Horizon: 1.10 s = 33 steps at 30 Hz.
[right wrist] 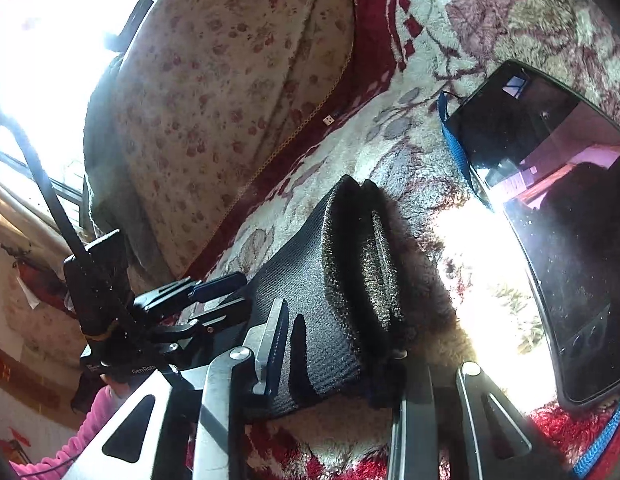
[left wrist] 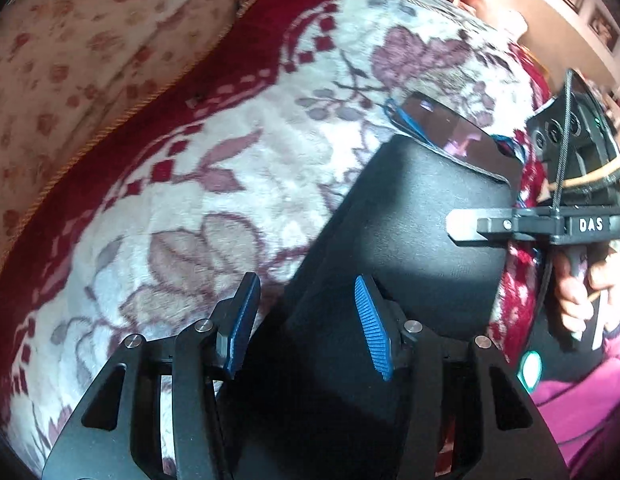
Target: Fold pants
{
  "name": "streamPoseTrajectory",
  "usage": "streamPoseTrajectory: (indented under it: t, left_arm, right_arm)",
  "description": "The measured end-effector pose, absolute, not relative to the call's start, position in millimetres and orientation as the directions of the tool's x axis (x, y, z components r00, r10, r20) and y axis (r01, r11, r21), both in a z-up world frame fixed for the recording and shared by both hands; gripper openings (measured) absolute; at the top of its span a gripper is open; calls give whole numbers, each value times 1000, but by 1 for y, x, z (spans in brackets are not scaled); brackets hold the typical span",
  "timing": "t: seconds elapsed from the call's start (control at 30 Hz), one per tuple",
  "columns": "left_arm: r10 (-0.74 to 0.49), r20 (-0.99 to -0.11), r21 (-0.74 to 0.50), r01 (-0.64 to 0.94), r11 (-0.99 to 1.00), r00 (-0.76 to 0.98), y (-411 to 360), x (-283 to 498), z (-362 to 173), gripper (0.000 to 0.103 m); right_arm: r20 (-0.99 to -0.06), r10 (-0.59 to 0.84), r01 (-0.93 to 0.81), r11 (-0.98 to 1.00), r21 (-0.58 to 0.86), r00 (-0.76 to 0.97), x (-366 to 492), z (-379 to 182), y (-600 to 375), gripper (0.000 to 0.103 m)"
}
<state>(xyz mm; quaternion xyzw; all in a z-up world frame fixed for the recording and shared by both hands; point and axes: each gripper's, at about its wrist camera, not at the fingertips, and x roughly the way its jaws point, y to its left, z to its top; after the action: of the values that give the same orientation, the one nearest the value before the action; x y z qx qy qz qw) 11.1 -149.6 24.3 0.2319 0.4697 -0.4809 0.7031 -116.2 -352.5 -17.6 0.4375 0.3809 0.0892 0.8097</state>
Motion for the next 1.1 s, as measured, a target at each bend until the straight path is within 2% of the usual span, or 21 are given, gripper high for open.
streamPoseTrajectory:
  t: [0.13, 0.2, 0.3, 0.43, 0.47, 0.53, 0.57, 0.8, 1.1]
  left_arm:
    - [-459, -888, -194, 901, 389, 7, -152, 17, 20, 49]
    - [-459, -887, -232, 900, 369, -40, -153, 20, 20, 46]
    - [-462, -885, -240, 906, 349, -57, -155, 18, 19, 39]
    - [-478, -878, -232, 906, 353, -38, -154, 12, 21, 23]
    - [-486, -873, -240, 901, 361, -37, -153, 12, 21, 22]
    - [-500, -865, -248, 892, 377, -29, -150, 14, 21, 18]
    - [-509, -860, -257, 886, 386, -29, -148, 16, 22, 16]
    - [-561, -828, -275, 870, 410, 3, -134, 13, 36, 12]
    - [-651, -756, -300, 848, 438, 69, -84, 7, 76, 10]
  right_arm:
    - [-522, 490, 189, 577, 795, 698, -119, -20, -355, 29]
    - [-512, 500, 188, 561, 806, 699, -119, -22, -358, 29]
    - [-502, 505, 193, 544, 817, 702, -120, -26, -359, 29]
    - [-521, 504, 179, 578, 796, 689, -118, -23, -356, 30]
    - [-525, 504, 174, 586, 791, 686, -118, -22, -355, 29]
    - [-516, 511, 167, 580, 797, 687, -116, -22, -355, 18]
    - [-506, 521, 163, 568, 807, 688, -115, -23, -356, 18]
    - [-421, 566, 120, 491, 863, 709, -117, -12, -354, 13]
    - [-330, 659, -93, 520, 849, 676, -105, 62, -306, 13]
